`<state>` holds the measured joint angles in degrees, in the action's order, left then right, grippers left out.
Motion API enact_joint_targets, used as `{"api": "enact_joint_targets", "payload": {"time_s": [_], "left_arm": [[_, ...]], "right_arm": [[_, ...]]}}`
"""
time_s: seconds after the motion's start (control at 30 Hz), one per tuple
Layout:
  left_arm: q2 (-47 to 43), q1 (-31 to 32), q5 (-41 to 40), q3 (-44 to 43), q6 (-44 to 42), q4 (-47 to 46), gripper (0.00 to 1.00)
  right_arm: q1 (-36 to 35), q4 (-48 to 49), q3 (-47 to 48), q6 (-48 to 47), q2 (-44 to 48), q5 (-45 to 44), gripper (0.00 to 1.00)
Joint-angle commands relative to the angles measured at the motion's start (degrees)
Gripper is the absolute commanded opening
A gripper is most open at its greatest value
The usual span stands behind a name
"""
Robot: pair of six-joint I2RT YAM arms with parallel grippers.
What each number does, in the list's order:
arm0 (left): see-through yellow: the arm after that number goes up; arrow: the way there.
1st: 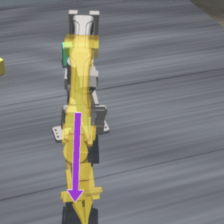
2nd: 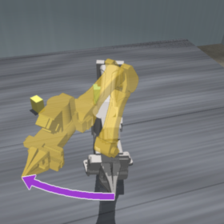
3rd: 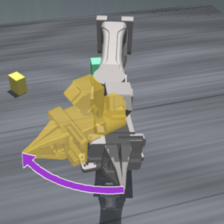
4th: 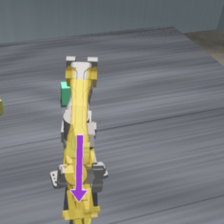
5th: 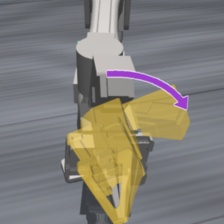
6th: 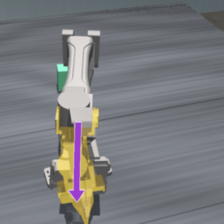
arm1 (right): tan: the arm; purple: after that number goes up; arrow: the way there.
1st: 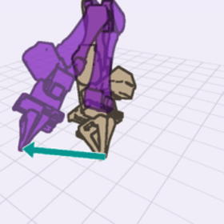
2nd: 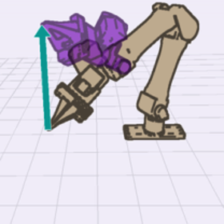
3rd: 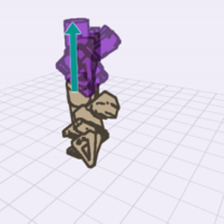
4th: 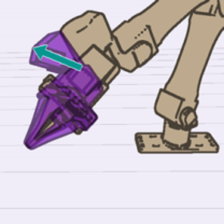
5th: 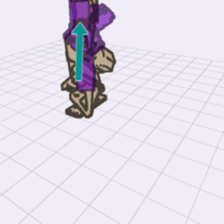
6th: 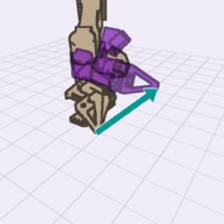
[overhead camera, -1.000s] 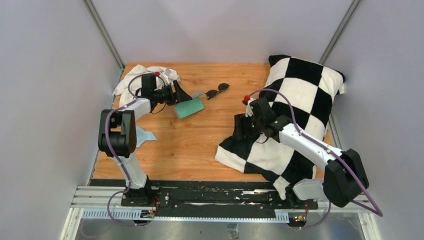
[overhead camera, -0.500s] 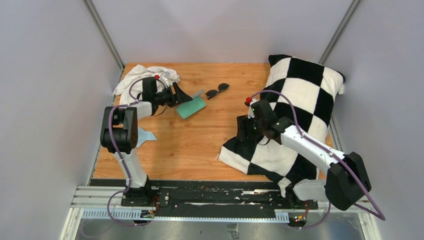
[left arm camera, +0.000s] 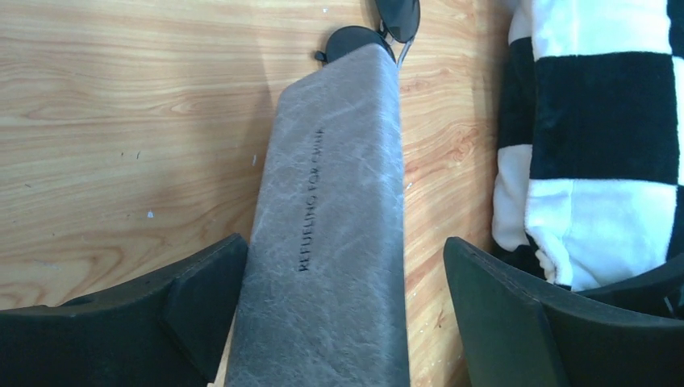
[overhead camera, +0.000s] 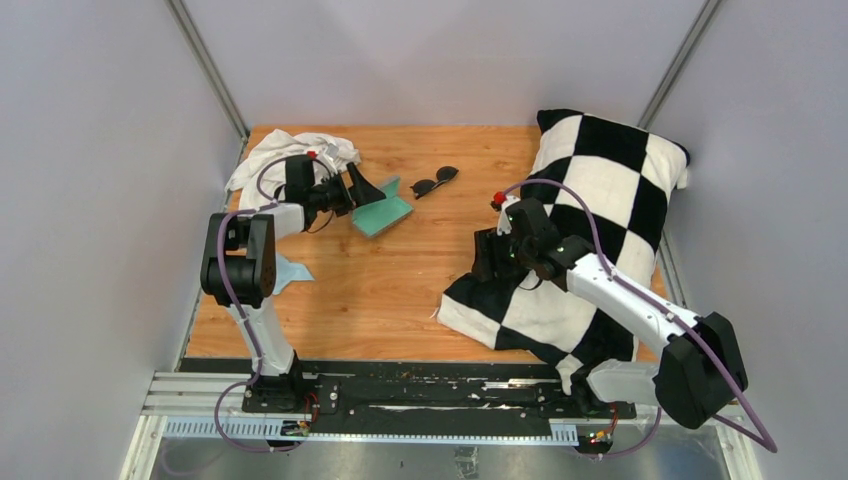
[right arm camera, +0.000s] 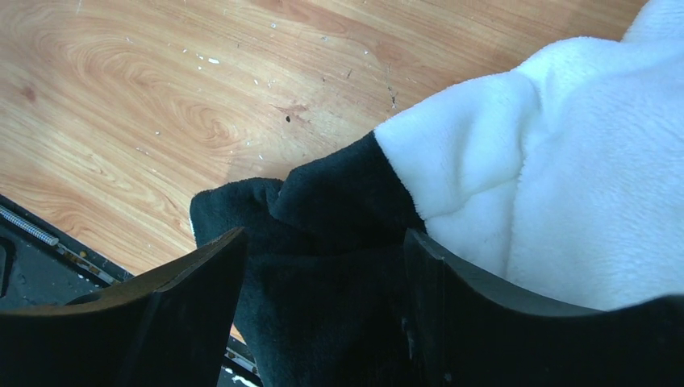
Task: Organize the sunglasses
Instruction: Adjust the distractor at the center of the board, then move the glasses cleaning cloth to the center of the board.
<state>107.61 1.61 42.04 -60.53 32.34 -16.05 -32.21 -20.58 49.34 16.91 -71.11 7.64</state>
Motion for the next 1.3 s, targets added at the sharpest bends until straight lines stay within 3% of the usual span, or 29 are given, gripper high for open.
{"api": "enact_joint_targets", "payload": {"time_s": [0.0,0.43,0.73,0.97,1.17,1.27], "left_arm": [[0.2,-0.4,-1.1,-1.1,-1.1,0.9,0.98],[-7.9,-0.5,-17.6,-4.9,-16.0,22.1,1.00],[-24.5,-0.5,-30.8,-5.9,-18.9,31.8,1.00],[-31.3,-0.5,-42.9,-3.1,-13.6,47.2,1.00],[-44.4,-0.5,-61.1,6.7,-1.7,59.3,1.00],[-49.3,-0.5,-60.6,11.5,1.8,62.8,1.00]], "right_arm": [[0.7,-2.6,-0.6,-0.7,1.7,-0.5,0.77],[0.5,-0.9,0.1,-3.8,2.4,2.2,0.77],[-3.8,-1.8,4.8,-6.7,0.3,0.0,0.77],[-6.4,-0.1,8.7,-9.5,1.3,-4.2,0.78],[-6.4,-0.2,9.7,-10.4,0.9,-3.9,0.78],[-6.4,0.2,8.8,-9.7,1.0,-2.5,0.79]]}}
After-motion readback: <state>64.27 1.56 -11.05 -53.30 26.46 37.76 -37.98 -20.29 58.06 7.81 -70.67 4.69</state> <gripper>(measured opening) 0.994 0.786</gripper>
